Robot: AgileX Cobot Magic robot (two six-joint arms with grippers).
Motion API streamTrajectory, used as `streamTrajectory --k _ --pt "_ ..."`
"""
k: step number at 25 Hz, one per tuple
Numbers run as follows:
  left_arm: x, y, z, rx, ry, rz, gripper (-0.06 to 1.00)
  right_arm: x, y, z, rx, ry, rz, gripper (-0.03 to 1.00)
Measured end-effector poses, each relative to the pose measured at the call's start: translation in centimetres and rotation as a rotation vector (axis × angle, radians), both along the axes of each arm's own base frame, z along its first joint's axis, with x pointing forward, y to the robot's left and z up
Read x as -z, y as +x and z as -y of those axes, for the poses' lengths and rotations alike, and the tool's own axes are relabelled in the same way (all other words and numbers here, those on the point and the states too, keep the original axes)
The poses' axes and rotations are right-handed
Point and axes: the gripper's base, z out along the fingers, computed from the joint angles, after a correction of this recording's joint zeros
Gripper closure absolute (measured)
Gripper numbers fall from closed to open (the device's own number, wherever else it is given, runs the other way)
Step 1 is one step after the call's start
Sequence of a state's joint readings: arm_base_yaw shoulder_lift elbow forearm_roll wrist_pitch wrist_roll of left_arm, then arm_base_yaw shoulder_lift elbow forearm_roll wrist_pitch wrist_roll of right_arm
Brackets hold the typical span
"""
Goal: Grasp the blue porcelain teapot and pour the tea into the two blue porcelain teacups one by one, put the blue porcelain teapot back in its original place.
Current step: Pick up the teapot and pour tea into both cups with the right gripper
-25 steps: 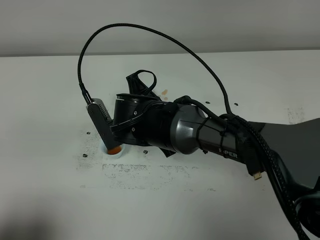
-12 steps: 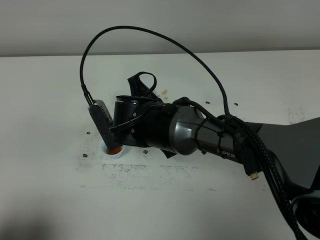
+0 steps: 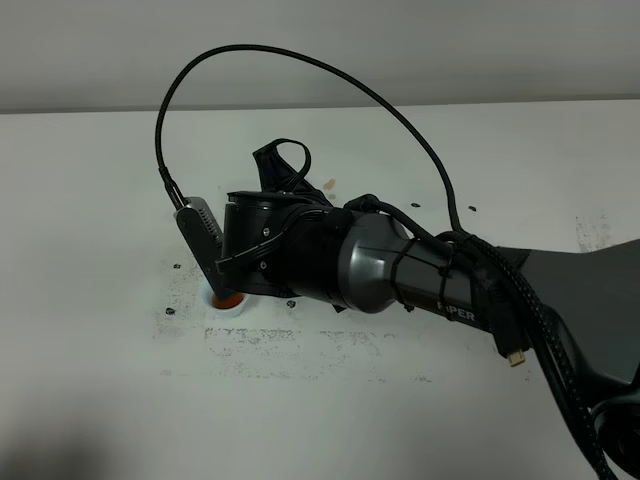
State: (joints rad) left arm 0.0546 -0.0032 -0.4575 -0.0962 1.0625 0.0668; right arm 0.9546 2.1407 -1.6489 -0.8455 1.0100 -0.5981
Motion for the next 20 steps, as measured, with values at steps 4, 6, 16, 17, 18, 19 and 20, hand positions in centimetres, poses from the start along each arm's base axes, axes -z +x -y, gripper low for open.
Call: streamTrajectory --k 4,6,16,17,18,19,20 --pt "0.0 0.0 0.0 0.0 0.0 0.0 0.26 -0.28 -0.32 -0.3 -0.017 -0.006 0.014 0.92" --pt "0.0 0.0 0.0 0.001 0.001 0.0 0.26 -0.29 -0.48 -0.44 -0.022 -0.006 0.015 0.92" --pt "0.0 0.0 0.0 0.001 0.001 0.0 0.26 -0.29 -0.48 -0.43 -0.021 -0.007 0.015 0.92" --pt "0.0 0.0 0.0 0.001 0.001 0.0 0.26 -0.29 -0.48 -0.43 -0.021 -0.007 0.015 0.92" --pt "0.0 0.0 0.0 0.001 0.001 0.0 0.26 -0.29 -0.48 -0.43 -0.021 -0.007 0.015 0.92" --pt "0.0 0.0 0.0 0.001 0.001 0.0 0.26 -0.29 -0.48 -0.43 -0.021 -0.007 0.015 0.92" --pt "0.0 0.0 0.0 0.001 0.001 0.0 0.26 -0.29 -0.48 -0.43 -0.021 -0.007 0.015 0.92"
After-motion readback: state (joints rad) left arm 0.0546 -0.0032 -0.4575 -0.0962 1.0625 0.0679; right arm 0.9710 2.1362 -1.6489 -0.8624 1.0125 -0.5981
